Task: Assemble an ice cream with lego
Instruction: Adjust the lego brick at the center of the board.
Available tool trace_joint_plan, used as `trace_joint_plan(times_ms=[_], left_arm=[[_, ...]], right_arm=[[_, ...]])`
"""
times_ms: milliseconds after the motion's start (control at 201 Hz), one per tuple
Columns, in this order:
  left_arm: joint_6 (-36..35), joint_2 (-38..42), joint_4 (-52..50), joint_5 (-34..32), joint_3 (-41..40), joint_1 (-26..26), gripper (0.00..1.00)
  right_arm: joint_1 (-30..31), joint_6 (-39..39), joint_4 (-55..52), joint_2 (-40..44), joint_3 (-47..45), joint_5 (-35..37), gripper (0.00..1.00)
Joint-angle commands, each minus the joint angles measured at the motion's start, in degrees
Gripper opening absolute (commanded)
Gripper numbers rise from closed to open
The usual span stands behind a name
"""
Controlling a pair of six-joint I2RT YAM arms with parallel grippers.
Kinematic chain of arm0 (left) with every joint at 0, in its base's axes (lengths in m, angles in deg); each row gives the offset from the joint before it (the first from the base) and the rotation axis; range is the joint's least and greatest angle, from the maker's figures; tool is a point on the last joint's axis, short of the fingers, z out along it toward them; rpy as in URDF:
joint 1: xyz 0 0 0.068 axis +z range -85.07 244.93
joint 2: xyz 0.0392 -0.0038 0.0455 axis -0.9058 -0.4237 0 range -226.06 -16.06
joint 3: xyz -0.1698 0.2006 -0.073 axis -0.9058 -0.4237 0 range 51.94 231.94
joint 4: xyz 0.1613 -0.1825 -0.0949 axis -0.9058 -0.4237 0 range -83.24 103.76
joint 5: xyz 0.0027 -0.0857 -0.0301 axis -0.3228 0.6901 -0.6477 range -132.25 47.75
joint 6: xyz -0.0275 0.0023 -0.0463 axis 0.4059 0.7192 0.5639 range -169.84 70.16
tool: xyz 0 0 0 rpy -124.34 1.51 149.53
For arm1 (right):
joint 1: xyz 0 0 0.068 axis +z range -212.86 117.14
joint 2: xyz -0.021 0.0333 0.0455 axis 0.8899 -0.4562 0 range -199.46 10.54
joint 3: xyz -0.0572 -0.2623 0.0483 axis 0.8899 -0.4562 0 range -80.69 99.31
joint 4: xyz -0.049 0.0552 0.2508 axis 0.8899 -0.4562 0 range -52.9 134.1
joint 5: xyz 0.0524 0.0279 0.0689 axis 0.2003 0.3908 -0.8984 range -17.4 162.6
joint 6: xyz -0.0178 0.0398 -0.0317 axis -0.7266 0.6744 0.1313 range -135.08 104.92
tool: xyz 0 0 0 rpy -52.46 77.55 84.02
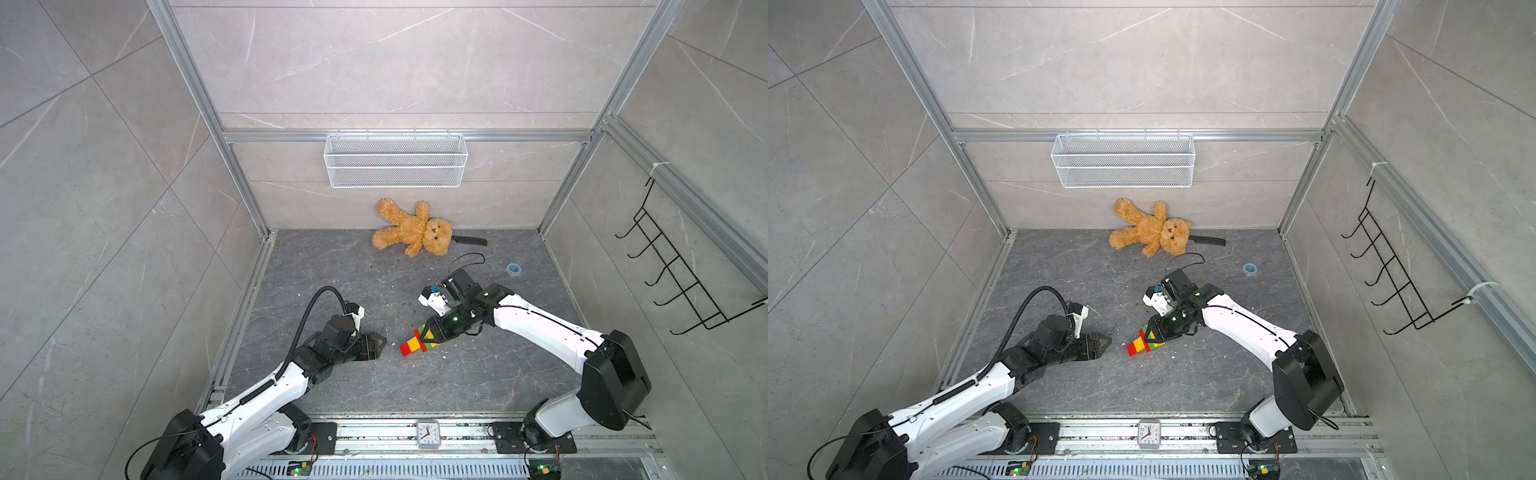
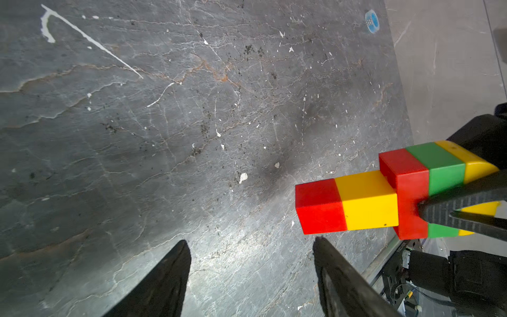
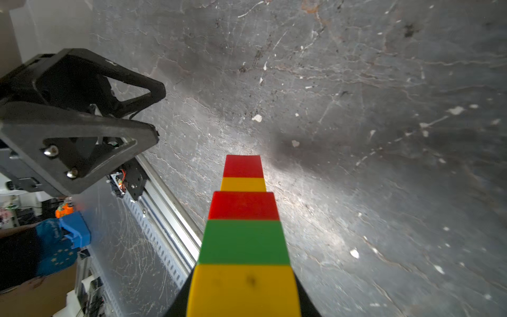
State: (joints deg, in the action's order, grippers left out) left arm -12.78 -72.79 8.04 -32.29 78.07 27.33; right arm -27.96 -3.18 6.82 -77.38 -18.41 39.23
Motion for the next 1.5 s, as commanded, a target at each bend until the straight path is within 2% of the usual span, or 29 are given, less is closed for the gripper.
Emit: trace_joint_plan(times_ms=[0, 269, 473, 831, 1075, 1240, 1374, 1493], left_arm=[[-1.63, -0.42, -0.84, 2.54, 2.09, 0.12, 0.73], [0.87, -5.64, 4.67, 6.09, 1.47, 0.14, 0.73], [2.0, -8.87, 7.88, 7.58, 1.23, 0.05, 0.73], [4.24, -12.24, 13.4, 8.21, -0.95, -0.6, 0.73], [3.9, -13.26, 16.05, 8.11, -1.4, -0.61, 0.73], [3.38, -16.56, 22.81, 9.42, -1.81, -0.55, 0.73], [3.35, -18.84, 23.18, 10.5, -1.18, -0.59, 0.73], [3.21, -18.21, 22.03, 10.66, -1.3, -0.56, 0.73]], right_arm=[[-1.57, 1.27, 10.66, -1.01, -3.05, -8.89, 0.22], [-3.17, 6.02, 23.34, -4.58, -10.2, -11.64, 0.23], [-3.81, 8.34, 28.64, -6.44, -13.07, -11.71, 0.25], [-5.71, 10.67, 31.52, -8.89, -15.87, -10.31, 0.5], [-7.05, 12.88, 35.44, -8.52, -18.13, -10.08, 0.54], [-7.42, 18.38, 45.38, -9.2, -21.71, -12.01, 0.57], [-7.82, 18.29, 44.65, -8.01, -22.97, -8.93, 0.61], [-8.24, 16.2, 39.74, -7.3, -22.09, -5.66, 0.66]])
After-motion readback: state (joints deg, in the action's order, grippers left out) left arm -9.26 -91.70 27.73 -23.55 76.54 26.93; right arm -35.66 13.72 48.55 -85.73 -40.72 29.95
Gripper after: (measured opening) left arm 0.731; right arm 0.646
